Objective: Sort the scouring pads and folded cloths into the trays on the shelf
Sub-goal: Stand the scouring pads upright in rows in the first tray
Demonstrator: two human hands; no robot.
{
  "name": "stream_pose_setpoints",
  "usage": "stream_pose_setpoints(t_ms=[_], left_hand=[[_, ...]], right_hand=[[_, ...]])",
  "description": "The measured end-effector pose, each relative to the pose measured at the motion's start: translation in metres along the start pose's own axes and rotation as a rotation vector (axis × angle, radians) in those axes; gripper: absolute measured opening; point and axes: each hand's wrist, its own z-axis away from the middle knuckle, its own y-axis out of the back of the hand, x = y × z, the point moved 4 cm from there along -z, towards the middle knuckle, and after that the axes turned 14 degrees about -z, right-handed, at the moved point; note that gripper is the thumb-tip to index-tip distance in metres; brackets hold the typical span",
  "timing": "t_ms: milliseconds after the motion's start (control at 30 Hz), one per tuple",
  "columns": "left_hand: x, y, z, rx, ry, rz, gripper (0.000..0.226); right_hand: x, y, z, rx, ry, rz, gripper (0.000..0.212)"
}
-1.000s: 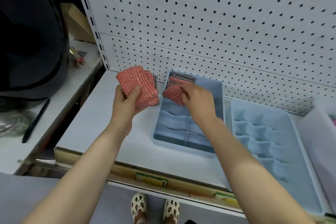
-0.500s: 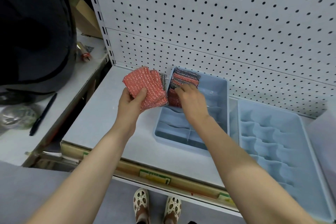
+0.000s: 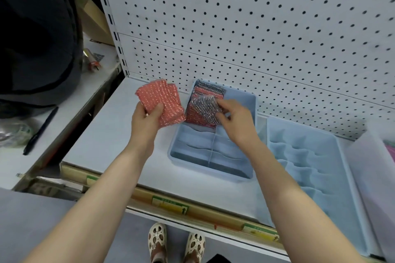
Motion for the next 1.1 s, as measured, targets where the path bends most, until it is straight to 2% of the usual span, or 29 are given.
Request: stream_pose_setpoints(t_ms=[167, 300, 367, 433, 500, 600, 633, 700, 767, 833, 967, 1100], left_hand=[[0.001, 0.007, 0.011, 0.079, -0.017, 0.017, 0.044], [-0.001, 0.011, 0.019, 0.104, -0.011, 0.011, 0.036], [-0.003, 0.01, 0.023, 0.097, 0.0, 0.003, 0.035], [-0.004, 0.008, 0.025, 0.08, 0.002, 0.0, 0.032], [-0.006, 0.004, 0.025, 0.045, 0.001, -0.008, 0.03], [-0.006, -0.003, 0.021, -0.034, -0.006, -0.027, 0.033], [-0.004, -0.006, 0.018, -0.068, -0.014, -0.045, 0.033], [-0.003, -0.008, 0.011, -0.119, -0.033, -0.099, 0.028], [-0.002, -0.004, 0.001, -0.132, -0.045, -0.143, 0.019], [-0.001, 0.003, -0.01, -0.136, -0.038, -0.149, 0.017], [-0.004, 0.016, -0.027, -0.155, -0.005, -0.123, 0.025], [-0.006, 0.025, -0.032, -0.169, 0.008, -0.126, 0.022]], right_hand=[[-0.01, -0.023, -0.003, -0.043, 0.242, 0.366, 0.04], [-0.002, -0.054, -0.008, -0.168, 0.23, 0.634, 0.039], [0.003, -0.058, -0.008, -0.145, 0.231, 0.643, 0.04], [-0.001, -0.054, -0.007, -0.059, 0.219, 0.445, 0.034], [-0.013, -0.045, -0.003, 0.027, 0.129, 0.051, 0.016], [-0.02, -0.051, 0.01, -0.11, -0.249, -0.569, 0.015], [-0.022, -0.054, 0.014, -0.131, -0.321, -0.71, 0.013], [-0.023, -0.054, 0.018, -0.073, -0.39, -0.781, 0.014], [-0.018, -0.045, 0.019, 0.061, -0.398, -0.735, 0.011], [-0.011, -0.031, 0.02, 0.169, -0.34, -0.656, 0.019], [-0.005, -0.01, 0.034, 0.216, -0.229, -0.296, 0.035], [-0.017, -0.013, 0.035, 0.229, -0.085, 0.078, 0.026]])
